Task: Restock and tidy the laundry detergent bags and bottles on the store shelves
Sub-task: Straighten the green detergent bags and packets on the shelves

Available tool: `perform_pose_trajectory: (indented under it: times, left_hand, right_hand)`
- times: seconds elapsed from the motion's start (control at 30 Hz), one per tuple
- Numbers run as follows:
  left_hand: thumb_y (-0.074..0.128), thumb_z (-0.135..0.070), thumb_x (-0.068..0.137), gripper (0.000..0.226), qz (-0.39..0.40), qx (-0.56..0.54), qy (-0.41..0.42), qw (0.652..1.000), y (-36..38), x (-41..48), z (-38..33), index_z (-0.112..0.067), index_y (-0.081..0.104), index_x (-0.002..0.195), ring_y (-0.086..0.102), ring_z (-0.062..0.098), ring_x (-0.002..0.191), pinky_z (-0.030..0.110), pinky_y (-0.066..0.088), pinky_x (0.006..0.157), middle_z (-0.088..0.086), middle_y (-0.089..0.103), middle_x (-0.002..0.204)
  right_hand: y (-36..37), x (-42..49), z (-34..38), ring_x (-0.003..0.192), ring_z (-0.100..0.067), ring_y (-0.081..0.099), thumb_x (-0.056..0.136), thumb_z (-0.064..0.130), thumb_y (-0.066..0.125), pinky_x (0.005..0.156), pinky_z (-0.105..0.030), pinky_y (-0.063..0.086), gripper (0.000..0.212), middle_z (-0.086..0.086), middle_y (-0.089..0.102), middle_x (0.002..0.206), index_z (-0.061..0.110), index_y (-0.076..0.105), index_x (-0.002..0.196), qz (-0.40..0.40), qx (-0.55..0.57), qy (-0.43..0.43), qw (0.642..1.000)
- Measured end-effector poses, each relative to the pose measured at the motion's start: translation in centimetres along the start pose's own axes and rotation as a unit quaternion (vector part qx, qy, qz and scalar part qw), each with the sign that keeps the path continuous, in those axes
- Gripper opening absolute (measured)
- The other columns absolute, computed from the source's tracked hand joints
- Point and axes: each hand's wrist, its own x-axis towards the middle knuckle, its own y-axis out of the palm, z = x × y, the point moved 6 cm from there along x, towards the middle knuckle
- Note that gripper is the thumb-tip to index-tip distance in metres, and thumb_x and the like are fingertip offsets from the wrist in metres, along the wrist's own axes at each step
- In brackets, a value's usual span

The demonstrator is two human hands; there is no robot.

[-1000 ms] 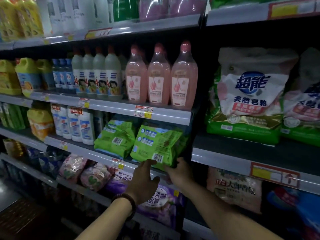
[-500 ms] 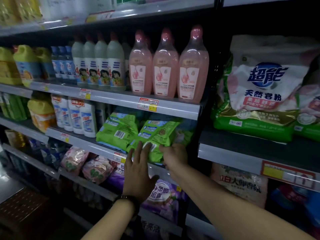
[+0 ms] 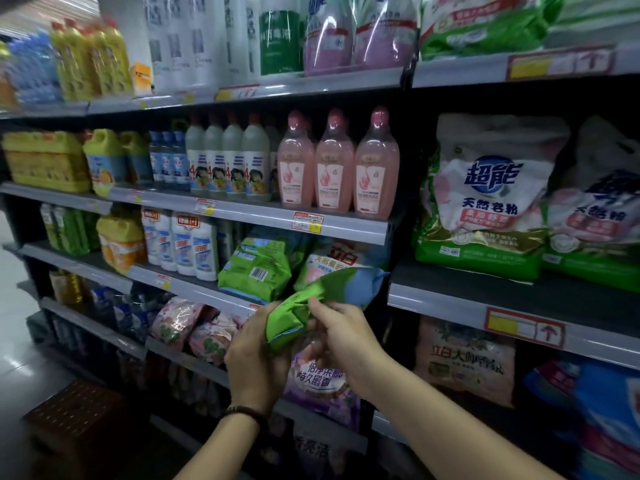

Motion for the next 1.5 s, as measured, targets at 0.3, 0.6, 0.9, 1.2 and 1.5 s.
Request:
perform_pose_trajectory:
  times: [0.3,0.6,0.9,1.2,1.5]
  left_hand:
    - [0.090,-0.049,0.072,0.046,-0.054,0.011,-0.226,0.973,-5.5,-2.6,-2.5,-0.035,0.065,0.107,0.070,0.041,0.084,0.045,0.055,0.077,0.003,0.075,0.082]
    - [0.093,-0.009,0.074,0.045,-0.139,-0.307,-0.403,0.851,-4.7,-9.1,-0.1,-0.025,0.074,0.112,0.080,0.022,0.091,0.044,0.065,0.077,0.001,0.082,0.101]
    - [0.081,-0.017,0.090,0.055,-0.185,-0.401,-0.503,0.743,-0.4,-11.0,1.9,-0.016,0.043,0.130,0.071,0.032,0.098,0.055,0.057,0.090,0.011,0.066,0.118]
    - [0.106,-0.038,0.044,0.099,-0.033,-0.383,-0.505,0.773,5.2,-8.9,6.2,-0.030,0.063,0.133,0.072,0.034,0.112,0.059,0.055,0.102,0.007,0.075,0.125]
    - [0.085,-0.028,0.086,0.081,0.021,-0.407,-0.406,0.818,13.0,1.3,7.1,-0.036,0.039,0.151,0.072,0.024,0.118,0.054,0.056,0.104,0.007,0.072,0.132]
  right_hand:
    - [-5.1,-4.1,-7.4,0.071,-0.023,0.070,0.085,0.036,0.082,0.058,-0.033,0.055,0.035,-0.005,0.073,0.087,0.013,0.066,0.106,-0.135,-0.020,0.043,0.990]
    - [-1.0,-6.4,-13.7,0.098,-0.035,0.079,0.090,0.047,0.068,0.082,-0.044,0.061,0.051,-0.017,0.079,0.115,0.011,0.072,0.126,-0.038,0.235,0.115,0.964]
    - [-1.0,-3.0,-13.2,0.115,-0.049,0.071,0.094,0.025,0.070,0.089,-0.060,0.061,0.052,-0.028,0.072,0.128,0.009,0.061,0.142,-0.044,0.376,0.066,0.923]
    - [-4.0,5.0,-10.8,0.114,-0.043,0.073,0.097,0.011,0.070,0.097,-0.074,0.053,0.041,-0.012,0.075,0.129,0.031,0.064,0.133,-0.115,0.258,-0.054,0.958]
    - [-6.7,17.4,-3.6,0.109,-0.030,0.076,0.100,0.030,0.071,0.091,-0.060,0.062,0.048,-0.004,0.076,0.125,0.026,0.050,0.143,-0.160,0.100,-0.152,0.970]
